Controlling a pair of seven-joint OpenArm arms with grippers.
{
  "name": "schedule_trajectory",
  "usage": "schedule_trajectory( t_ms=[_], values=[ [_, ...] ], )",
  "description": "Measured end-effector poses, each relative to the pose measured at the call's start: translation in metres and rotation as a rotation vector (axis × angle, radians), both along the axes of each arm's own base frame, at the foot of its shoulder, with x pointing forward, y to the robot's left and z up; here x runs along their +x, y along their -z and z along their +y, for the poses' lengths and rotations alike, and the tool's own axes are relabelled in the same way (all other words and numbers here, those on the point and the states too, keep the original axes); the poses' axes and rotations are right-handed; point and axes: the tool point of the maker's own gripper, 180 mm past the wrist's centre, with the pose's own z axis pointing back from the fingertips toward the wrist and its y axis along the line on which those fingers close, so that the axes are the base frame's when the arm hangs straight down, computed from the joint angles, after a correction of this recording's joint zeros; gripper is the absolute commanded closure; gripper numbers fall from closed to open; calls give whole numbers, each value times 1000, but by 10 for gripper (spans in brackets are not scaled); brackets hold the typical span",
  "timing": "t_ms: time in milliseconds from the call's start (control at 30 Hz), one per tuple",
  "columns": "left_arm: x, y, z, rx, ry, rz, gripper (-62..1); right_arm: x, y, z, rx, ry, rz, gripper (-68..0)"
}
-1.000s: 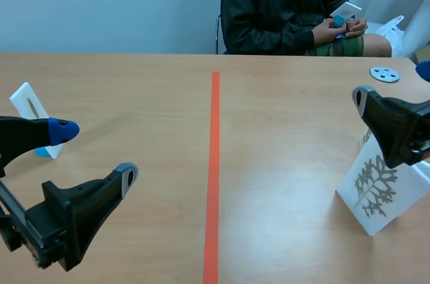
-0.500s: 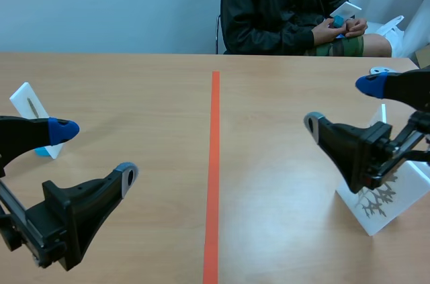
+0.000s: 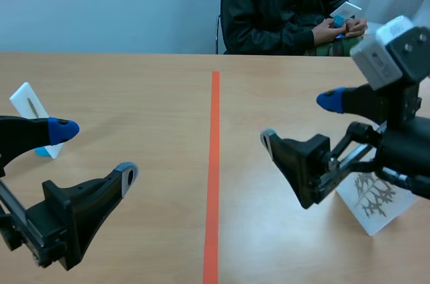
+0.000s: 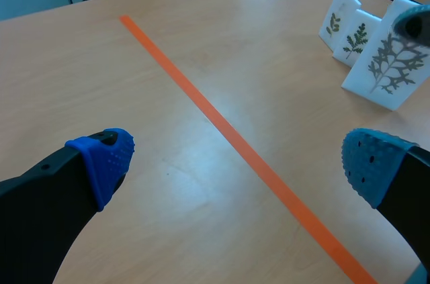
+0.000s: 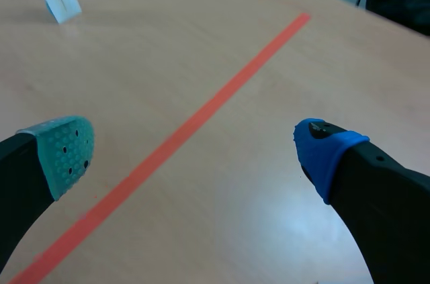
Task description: Sort the leaf by its shape. The table is split by an orange tape line. A compound leaf with several leaflets goes to the left side, a simple leaf with one blade goes to the right side. Return to the home posture when a red brick is placed on the table.
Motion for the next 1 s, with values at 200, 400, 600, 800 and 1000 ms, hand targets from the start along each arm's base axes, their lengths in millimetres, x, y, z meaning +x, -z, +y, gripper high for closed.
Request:
schedule_trajectory(
  t_ms=[200, 400, 600, 800, 1000],
  values=[
    [0, 0, 0, 0, 0, 0, -623, -9, -2, 2, 9, 46, 26, -613],
    [0, 0, 0, 0, 0, 0, -623, -18, 9, 20, 46, 30, 74, -613],
    [0, 0, 0, 0, 0, 0, -623, -24, 14, 33, 38, 0, 86, -613],
    [0, 0, 0, 0, 0, 0, -623, -24, 15, 33, 37, 0, 87, -622],
    [0, 0, 0, 0, 0, 0, -623, -24, 15, 33, 38, 0, 87, -679]
  ],
)
